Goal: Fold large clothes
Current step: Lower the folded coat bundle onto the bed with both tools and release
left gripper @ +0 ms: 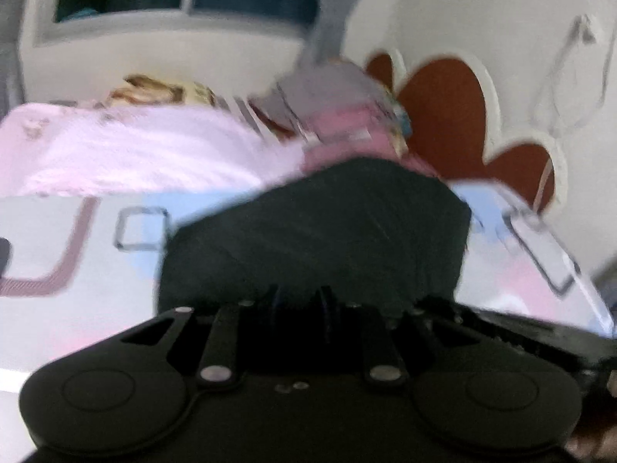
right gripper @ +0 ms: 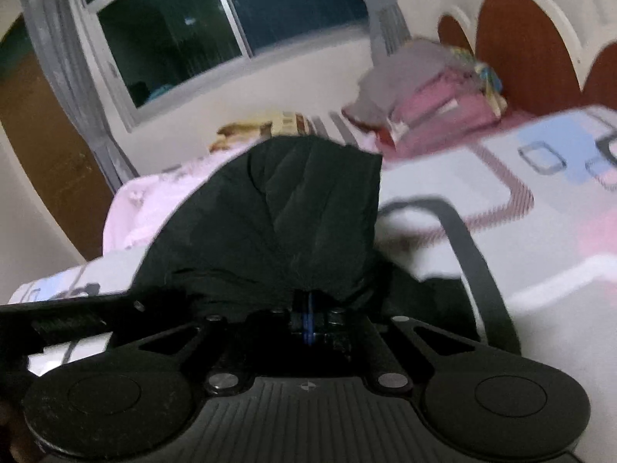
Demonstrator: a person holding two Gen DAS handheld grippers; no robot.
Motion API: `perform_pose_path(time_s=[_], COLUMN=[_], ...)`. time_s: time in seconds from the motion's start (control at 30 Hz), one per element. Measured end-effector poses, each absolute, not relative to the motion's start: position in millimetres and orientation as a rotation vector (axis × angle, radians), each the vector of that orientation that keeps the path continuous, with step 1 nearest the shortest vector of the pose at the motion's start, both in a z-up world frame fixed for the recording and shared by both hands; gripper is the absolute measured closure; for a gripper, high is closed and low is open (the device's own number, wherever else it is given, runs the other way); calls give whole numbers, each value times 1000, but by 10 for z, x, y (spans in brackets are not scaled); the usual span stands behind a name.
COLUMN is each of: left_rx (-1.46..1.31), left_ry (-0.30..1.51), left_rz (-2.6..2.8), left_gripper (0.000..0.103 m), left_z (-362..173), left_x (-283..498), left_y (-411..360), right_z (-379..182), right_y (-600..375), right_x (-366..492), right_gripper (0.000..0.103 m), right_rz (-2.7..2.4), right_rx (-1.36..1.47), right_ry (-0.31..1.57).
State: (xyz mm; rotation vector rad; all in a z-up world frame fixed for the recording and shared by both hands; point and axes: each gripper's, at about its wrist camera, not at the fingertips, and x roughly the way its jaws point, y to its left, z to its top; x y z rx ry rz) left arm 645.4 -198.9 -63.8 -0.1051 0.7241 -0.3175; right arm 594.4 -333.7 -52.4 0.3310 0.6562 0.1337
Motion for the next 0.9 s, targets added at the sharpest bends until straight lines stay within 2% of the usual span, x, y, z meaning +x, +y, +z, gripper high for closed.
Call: perform_pose_path(time_s=[0.07, 0.17, 0.2, 0.27, 0.3, 0.43, 0.53, 0.63, 0.9], left_rx=[-112, -111, -110, -151, -199, -191, -156, -40, 27], left_ry=[689, 732, 741, 760, 783, 830, 866, 885, 888], left_rz=[-269, -239, -237, -234, -243, -297, -322, -325, -284], left_gripper=[84, 84, 82, 82, 83, 84, 84, 84, 84], left_z=[-569, -612, -635, -699, -745, -890, -957, -1021, -1167], left_x=[6538, 6725, 6761, 6832, 6874, 6937, 6910, 6856, 6890], left_y=[-1887, -1795, -1789, -1741, -1710, -1858, -2042, -2343, -2564], right_z=[-423, -289, -266, -257, -242, -280, -571, -790, -1110], right_y=[-3276, -3165, -3112, -3029, -2984, -2822, -2825, -3033, -3257], right_x=[5983, 6080, 6151, 6258, 6303, 6561, 6690, 6711, 6659], right_gripper=[103, 103, 100, 58, 53, 52, 56, 56, 56], right_rz=[145, 176, 188, 210, 214, 233, 197, 194, 187], right_rx=[303, 274, 264, 239, 218, 100, 5, 115, 262], right_ry=[626, 578, 579, 557, 541, 598, 782, 859, 784])
